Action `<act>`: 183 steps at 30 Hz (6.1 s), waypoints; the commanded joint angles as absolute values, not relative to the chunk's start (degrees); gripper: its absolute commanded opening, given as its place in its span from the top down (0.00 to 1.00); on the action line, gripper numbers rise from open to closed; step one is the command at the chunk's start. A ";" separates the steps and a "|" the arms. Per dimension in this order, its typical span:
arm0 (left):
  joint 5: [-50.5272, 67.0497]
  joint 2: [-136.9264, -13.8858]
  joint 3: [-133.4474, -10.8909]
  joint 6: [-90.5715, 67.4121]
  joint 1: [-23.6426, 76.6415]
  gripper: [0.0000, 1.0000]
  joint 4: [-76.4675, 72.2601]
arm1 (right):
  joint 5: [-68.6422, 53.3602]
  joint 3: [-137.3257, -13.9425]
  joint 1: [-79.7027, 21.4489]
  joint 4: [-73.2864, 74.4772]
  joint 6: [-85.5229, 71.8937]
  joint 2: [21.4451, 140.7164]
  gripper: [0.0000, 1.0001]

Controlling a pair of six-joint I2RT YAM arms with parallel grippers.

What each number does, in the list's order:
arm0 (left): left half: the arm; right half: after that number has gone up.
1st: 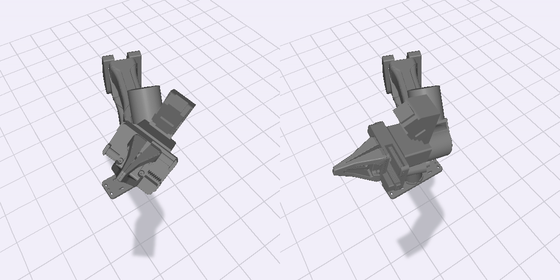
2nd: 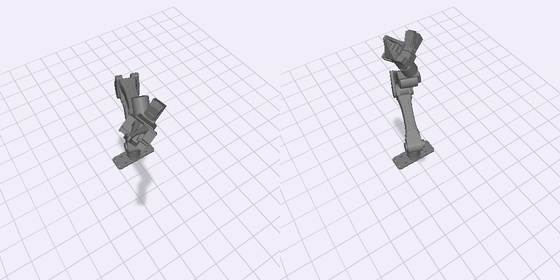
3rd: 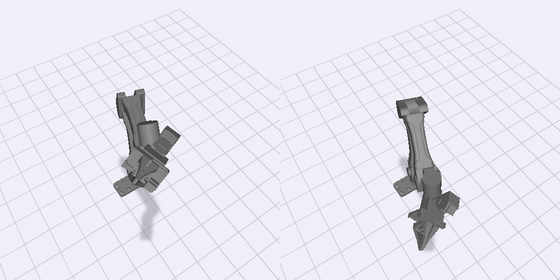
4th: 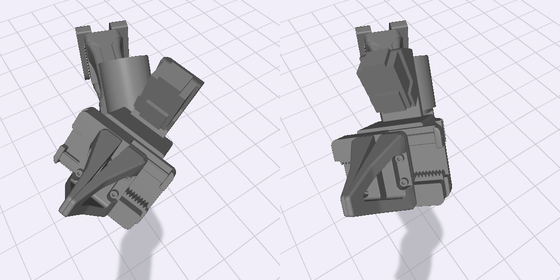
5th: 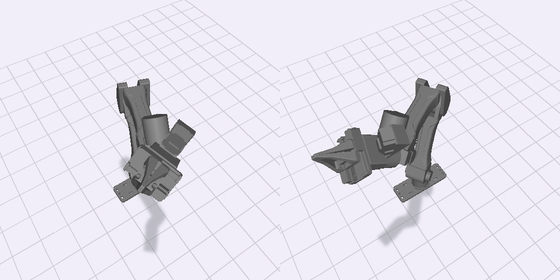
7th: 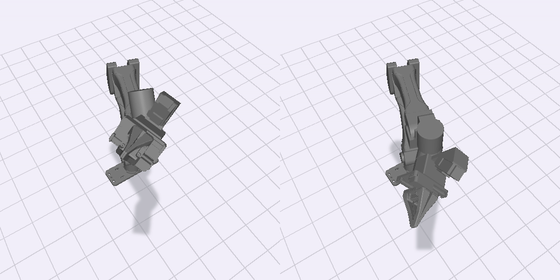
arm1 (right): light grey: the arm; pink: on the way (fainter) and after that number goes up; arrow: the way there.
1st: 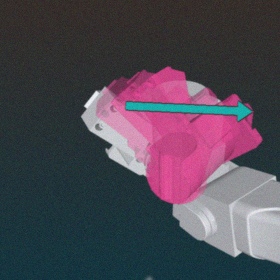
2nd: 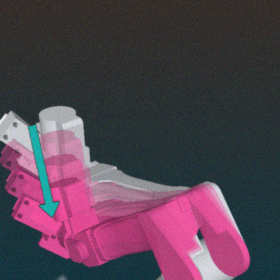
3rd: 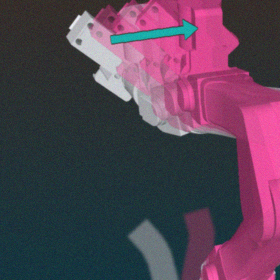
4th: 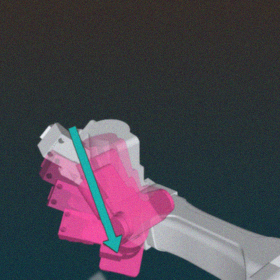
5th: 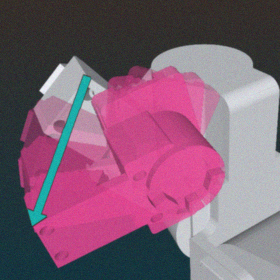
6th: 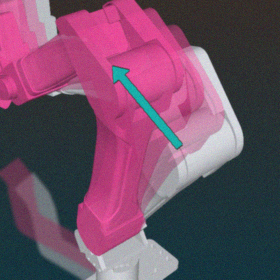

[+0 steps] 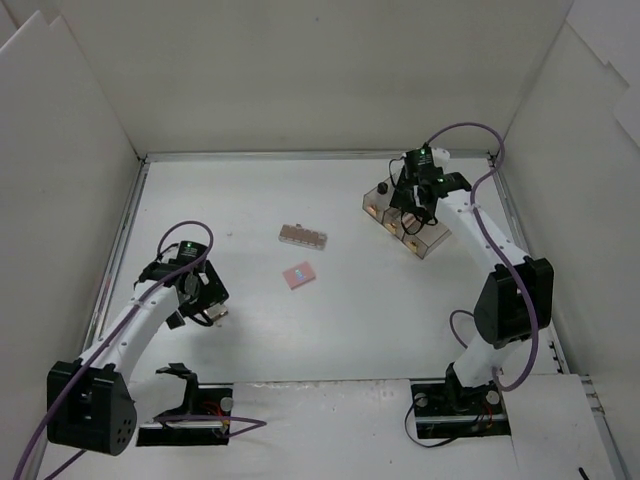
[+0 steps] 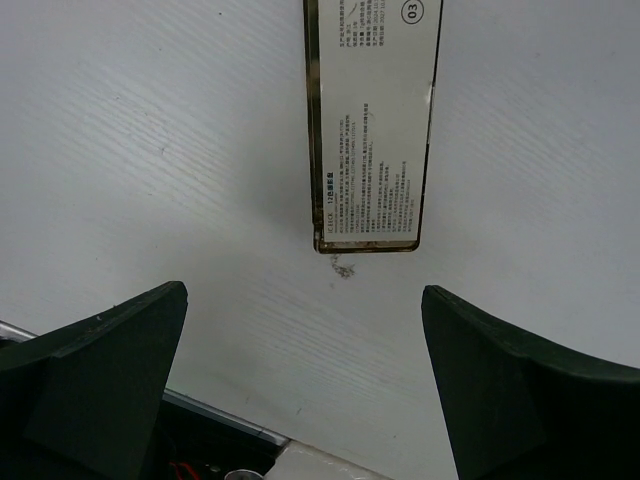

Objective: Organize the makeup

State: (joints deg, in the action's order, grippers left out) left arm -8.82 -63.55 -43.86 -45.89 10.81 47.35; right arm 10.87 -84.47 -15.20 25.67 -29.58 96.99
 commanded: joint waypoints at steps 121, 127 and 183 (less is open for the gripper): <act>6.94 -59.86 -51.95 -32.08 32.44 0.01 27.51 | -2.90 -73.98 9.23 17.14 -37.09 88.84 1.00; 6.77 -57.22 -50.80 -33.22 31.90 0.01 28.74 | -3.78 -80.67 10.28 17.14 -37.97 97.46 1.00; 3.17 -46.24 -50.28 -34.63 26.72 0.01 43.15 | -17.93 -111.70 -27.94 24.87 10.71 123.12 0.21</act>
State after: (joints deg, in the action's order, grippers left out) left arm 4.56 -47.86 -47.59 -34.11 27.33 40.58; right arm -16.21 -106.67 -26.06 22.98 5.17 121.67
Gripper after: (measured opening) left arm 0.996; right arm 0.786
